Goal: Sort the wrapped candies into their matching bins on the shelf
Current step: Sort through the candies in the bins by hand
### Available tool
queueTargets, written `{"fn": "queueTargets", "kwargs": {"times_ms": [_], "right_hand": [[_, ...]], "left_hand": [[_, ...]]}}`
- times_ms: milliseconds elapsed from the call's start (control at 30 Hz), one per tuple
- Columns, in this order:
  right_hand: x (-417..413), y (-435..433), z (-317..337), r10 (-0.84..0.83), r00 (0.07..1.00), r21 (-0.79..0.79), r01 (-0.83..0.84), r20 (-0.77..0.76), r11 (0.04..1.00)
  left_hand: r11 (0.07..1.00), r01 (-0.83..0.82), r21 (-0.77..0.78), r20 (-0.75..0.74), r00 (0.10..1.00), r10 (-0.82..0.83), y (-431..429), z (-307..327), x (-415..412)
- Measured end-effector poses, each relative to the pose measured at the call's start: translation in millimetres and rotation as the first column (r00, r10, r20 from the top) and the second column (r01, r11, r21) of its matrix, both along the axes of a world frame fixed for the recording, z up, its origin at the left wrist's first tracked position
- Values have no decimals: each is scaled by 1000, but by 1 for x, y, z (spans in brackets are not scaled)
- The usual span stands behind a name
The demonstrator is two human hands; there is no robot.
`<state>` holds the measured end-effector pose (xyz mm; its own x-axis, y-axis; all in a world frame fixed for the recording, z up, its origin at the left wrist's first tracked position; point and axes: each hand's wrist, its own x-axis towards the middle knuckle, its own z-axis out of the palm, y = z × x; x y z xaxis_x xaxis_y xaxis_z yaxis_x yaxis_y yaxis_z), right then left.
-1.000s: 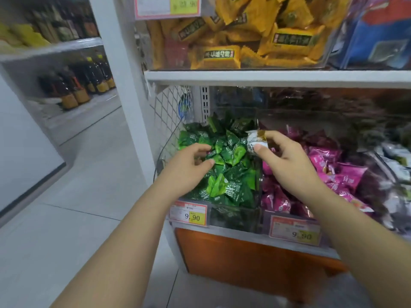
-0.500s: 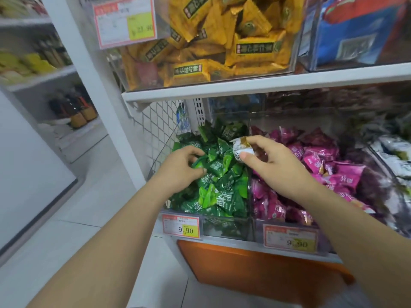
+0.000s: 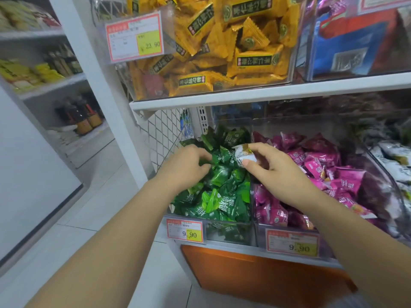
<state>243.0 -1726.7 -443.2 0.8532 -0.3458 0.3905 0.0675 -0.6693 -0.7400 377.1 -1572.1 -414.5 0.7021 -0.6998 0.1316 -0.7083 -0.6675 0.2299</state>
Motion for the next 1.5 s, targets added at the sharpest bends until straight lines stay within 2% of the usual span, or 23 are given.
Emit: {"fn": "queueTargets", "kwargs": {"times_ms": [67,133,400,767,833,900,967,1133,1500], "right_hand": [[0,-1,1,15,1000,9,-15,-1,1000],[0,-3,2,26,1000,17,-26,0,1000],[-2,-6,2,52,999,49,-52,-12,997],[-5,-3,5,50,999,13,-50,-10,999],[-5,-3,5,40,999,15,-40,-10,999],[-4,-2,5,34,999,16,-34,-5,999],[-2,-1,4,37,999,17,-37,7,999],[-2,-2,4,45,999,27,-45,12,999],[-1,-3,4,54,999,33,-54,2,998]], "left_hand": [[995,89,41,-202,976,-79,-10,-2,2],[982,148,114,-252,961,-115,-17,-9,4],[938,199,284,-194,970,-147,-15,-16,17],[806,78,587,-84,996,-35,-5,6,18],[832,32,554,-12,999,-30,-8,9,14],[916,42,398,51,996,-68,-13,5,12],[964,89,250,2,996,-93,-19,-3,7],[939,155,308,-195,976,-97,-20,-19,10],[955,76,286,-248,969,-2,-22,-24,19]]}}
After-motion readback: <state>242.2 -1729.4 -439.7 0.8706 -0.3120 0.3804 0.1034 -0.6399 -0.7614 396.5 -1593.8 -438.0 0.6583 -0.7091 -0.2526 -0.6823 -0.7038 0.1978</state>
